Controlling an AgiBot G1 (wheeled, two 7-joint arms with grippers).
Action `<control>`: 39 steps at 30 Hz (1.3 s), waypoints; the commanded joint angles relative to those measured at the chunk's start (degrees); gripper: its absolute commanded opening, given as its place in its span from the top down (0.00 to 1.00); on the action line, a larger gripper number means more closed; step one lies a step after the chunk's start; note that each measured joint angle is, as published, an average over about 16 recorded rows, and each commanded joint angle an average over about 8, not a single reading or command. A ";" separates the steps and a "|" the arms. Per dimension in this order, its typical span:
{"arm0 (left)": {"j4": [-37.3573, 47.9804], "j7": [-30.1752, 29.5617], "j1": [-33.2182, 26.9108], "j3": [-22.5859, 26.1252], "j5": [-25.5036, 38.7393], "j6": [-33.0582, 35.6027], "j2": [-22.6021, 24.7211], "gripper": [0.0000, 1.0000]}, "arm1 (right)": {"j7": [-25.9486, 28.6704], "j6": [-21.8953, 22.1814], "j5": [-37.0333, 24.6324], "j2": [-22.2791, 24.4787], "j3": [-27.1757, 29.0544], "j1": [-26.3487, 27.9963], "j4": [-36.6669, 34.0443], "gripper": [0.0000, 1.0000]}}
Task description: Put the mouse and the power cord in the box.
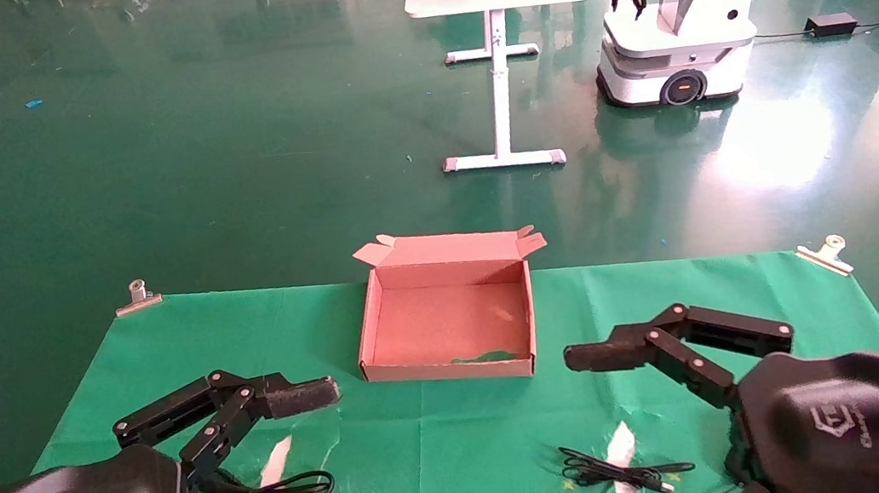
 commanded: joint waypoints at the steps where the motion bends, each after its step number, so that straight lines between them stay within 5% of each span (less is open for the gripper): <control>1: 0.00 0.00 0.00 0.00 0.00 0.00 0.00 0.00 | 0.00 0.00 0.00 0.00 0.00 0.00 0.00 0.00; 20: -0.38 0.86 -1.12 0.70 2.50 0.71 -0.48 0.00 | -0.70 -0.17 -1.06 0.23 -0.34 -0.44 -1.11 0.00; 31: 7.04 10.35 -16.21 14.62 29.73 4.81 2.90 0.00 | -11.87 -4.20 -18.41 -0.84 -7.56 7.00 -14.54 0.00; 39: 30.93 22.30 -26.80 23.85 48.50 -1.85 13.53 0.00 | -25.42 3.45 -36.72 -10.31 -15.52 16.00 -33.90 0.00</control>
